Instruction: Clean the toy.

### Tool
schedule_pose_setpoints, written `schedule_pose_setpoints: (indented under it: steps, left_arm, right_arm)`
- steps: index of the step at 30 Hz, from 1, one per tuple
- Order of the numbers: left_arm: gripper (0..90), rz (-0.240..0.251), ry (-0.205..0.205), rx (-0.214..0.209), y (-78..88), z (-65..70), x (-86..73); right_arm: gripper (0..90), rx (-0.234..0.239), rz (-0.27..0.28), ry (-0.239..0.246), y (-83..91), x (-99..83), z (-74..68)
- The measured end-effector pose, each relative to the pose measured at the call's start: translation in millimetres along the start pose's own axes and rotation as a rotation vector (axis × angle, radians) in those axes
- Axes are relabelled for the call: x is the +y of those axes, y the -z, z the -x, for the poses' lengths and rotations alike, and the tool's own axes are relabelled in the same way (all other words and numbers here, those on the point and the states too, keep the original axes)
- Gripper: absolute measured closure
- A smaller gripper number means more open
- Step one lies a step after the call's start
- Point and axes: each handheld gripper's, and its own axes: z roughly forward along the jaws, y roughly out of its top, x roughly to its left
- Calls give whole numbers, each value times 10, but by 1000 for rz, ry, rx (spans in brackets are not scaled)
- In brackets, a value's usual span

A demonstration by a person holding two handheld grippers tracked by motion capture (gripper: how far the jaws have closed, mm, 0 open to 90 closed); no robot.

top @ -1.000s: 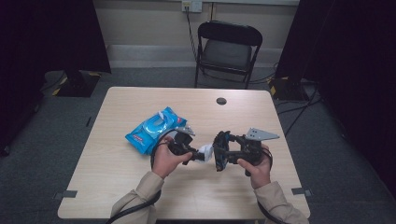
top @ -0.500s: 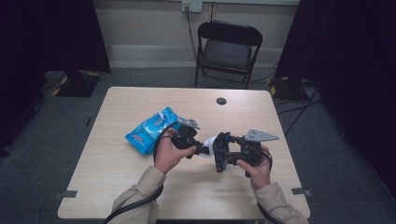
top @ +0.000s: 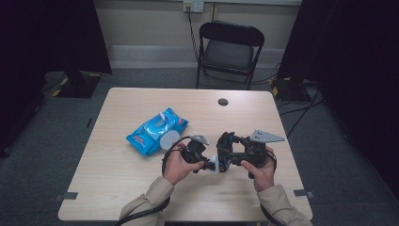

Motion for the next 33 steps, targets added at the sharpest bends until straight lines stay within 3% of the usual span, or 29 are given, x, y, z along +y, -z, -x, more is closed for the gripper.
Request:
schedule_pose_setpoints:
  steps: [2,5,10,15,18,33]
  left_arm:
    - [817,-24,0,7,-60,-14,-52]
    - [814,-19,15,18,-42,-50,-110]
    - [814,9,28,51,130,-92,-131]
    - [813,15,9,96,311,-126,-142]
    - [813,32,24,109,416,-166,-185]
    - [814,61,55,169,706,-260,-320]
  right_arm:
    - [254,-1,3,-2,5,1,0]
    - [254,-8,1,0,37,3,12]
    - [254,-25,5,-3,86,3,51]
    - [254,-47,-4,-6,134,-9,100]
    - [254,-66,-11,-7,173,-21,141]
    - [253,-126,-30,-14,300,-69,306]
